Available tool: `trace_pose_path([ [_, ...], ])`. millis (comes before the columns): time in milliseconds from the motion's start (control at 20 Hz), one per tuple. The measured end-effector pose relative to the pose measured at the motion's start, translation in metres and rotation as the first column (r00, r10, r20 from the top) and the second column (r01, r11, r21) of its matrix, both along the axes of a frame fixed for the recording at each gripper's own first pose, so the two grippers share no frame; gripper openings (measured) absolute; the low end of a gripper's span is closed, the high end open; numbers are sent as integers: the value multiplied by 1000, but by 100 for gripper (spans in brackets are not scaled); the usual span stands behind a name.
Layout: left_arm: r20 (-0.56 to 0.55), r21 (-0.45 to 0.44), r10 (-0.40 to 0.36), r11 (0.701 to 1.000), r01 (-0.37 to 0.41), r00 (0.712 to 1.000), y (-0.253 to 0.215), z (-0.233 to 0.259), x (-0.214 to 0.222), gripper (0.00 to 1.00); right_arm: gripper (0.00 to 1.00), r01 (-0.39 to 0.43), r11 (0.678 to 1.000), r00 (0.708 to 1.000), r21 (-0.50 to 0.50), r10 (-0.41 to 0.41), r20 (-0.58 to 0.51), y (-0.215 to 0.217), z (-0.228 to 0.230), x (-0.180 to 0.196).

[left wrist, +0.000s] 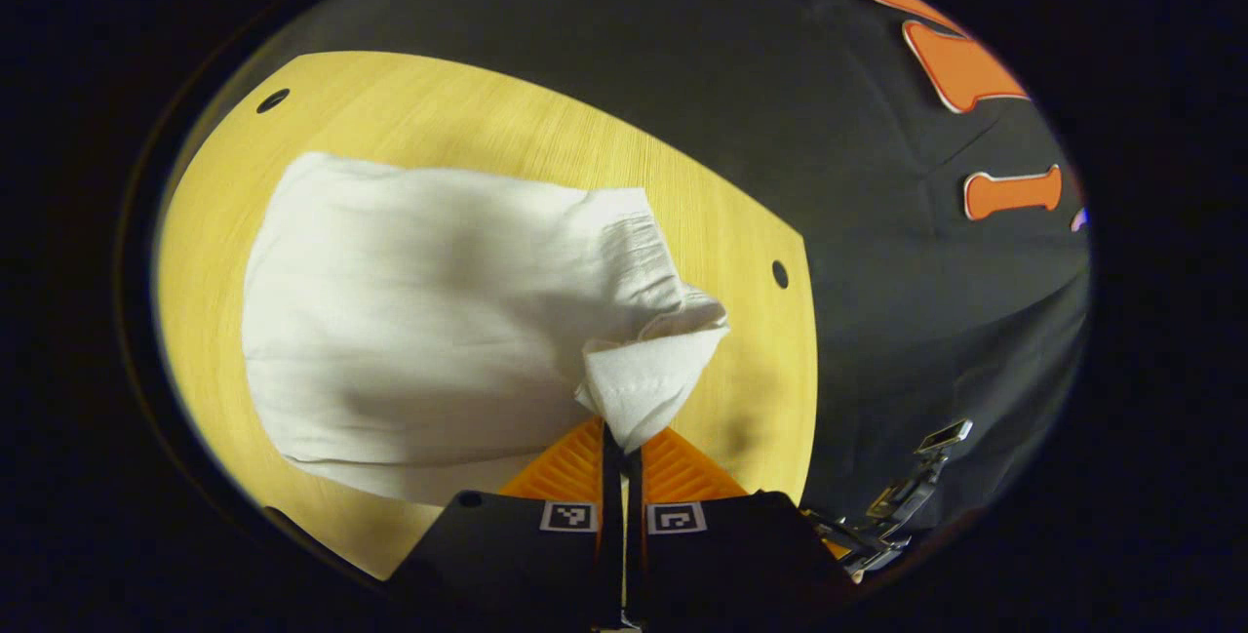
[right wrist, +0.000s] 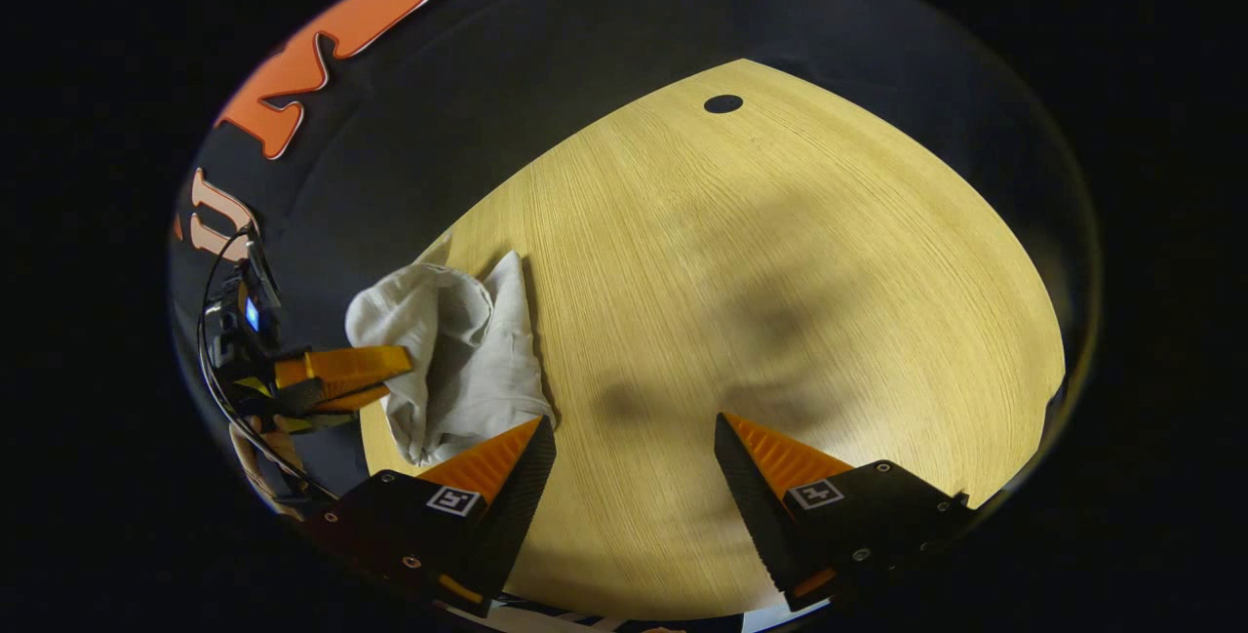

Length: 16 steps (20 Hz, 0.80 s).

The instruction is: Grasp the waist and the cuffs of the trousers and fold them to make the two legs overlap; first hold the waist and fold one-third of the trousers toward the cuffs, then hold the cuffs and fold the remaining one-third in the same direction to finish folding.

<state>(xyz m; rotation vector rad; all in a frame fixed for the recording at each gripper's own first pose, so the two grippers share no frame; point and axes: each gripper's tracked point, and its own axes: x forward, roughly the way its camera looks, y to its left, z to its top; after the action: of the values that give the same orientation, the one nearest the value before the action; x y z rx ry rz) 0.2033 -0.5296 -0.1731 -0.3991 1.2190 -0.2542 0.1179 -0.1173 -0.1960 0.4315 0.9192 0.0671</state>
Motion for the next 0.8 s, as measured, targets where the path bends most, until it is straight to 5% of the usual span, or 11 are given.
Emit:
trace_pose_path([
  [200,-8,-17,-62,998,62,998,-13,-11,-15,15,99,3,1000,1000,2,-3,-2,0,0,1],
  [350,-16,-53,-84,995,83,996,-30,-5,-34,100,99,-6,1000,1000,2,6,-3,10,1,-2],
  [600,110,85,-186,981,177,976,-6,3,-44,100,99,-40,999,998,-16,41,43,29,23,-1],
  [800,282,197,-196,970,143,939,28,27,-39,100,99,-75,997,992,-35,79,99,53,51,8],
])
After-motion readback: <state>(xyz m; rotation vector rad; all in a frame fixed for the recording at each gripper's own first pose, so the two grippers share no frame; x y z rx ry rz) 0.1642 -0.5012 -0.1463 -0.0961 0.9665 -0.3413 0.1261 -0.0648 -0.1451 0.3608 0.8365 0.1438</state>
